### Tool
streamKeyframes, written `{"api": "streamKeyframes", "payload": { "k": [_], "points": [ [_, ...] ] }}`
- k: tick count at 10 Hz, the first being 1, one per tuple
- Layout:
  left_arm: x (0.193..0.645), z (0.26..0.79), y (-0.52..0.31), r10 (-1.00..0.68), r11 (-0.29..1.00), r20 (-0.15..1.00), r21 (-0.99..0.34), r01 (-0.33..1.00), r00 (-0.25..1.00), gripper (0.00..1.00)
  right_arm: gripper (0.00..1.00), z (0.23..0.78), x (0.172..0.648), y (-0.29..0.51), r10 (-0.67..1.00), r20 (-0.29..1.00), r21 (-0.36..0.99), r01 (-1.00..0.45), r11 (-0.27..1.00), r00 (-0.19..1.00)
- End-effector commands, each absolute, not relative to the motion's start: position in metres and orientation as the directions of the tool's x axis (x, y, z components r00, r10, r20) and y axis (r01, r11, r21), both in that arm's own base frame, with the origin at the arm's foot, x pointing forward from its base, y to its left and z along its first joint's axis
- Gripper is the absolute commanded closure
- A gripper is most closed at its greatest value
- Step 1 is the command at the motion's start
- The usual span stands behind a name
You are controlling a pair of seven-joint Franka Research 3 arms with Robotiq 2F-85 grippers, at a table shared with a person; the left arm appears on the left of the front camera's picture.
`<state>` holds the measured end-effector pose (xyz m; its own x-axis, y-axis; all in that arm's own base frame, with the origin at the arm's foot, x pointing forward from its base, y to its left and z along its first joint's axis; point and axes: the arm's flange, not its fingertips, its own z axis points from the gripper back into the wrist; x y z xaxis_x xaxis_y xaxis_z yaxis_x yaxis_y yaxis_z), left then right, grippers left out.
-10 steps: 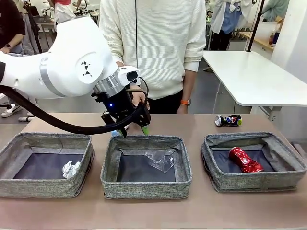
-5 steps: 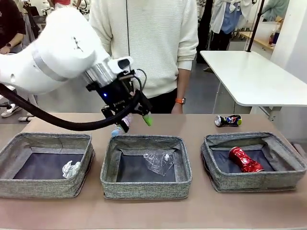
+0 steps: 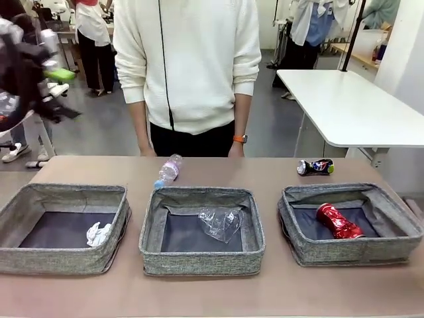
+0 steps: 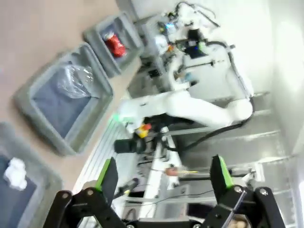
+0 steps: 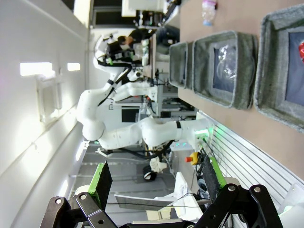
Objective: Sort the waste into the appropriate baskets.
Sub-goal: Place the picked waste into the Fabric basket indicated by the person.
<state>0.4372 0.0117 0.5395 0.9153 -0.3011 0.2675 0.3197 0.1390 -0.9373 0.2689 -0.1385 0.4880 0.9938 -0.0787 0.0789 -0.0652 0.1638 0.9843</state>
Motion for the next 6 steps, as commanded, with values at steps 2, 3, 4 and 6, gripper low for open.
{"api": "streamKeyframes", "payload": {
  "k": [2,3,4,6],
  "points": [
    [0.427,0.505,0.084,0.009,0.058,0.199,-0.978,0.198,0.98,0.0,0.0,0.49,0.269,-0.137,-0.088,0.093,0.985,-0.079,0.157,0.992],
    [0.414,0.491,0.105,0.083,0.041,0.171,-0.985,0.168,0.982,0.0,0.0,0.49,0.269,-0.137,-0.088,0.093,0.985,-0.079,0.157,0.992],
    [0.403,0.48,0.109,0.076,0.036,0.136,-0.99,0.133,0.988,0.0,0.0,0.49,0.269,-0.137,-0.088,0.093,0.985,-0.079,0.157,0.992],
    [0.414,0.477,0.128,0.037,0.062,0.152,-0.987,0.15,0.988,0.0,0.0,0.49,0.269,-0.137,-0.088,0.093,0.985,-0.079,0.157,0.992]
  ]
}}
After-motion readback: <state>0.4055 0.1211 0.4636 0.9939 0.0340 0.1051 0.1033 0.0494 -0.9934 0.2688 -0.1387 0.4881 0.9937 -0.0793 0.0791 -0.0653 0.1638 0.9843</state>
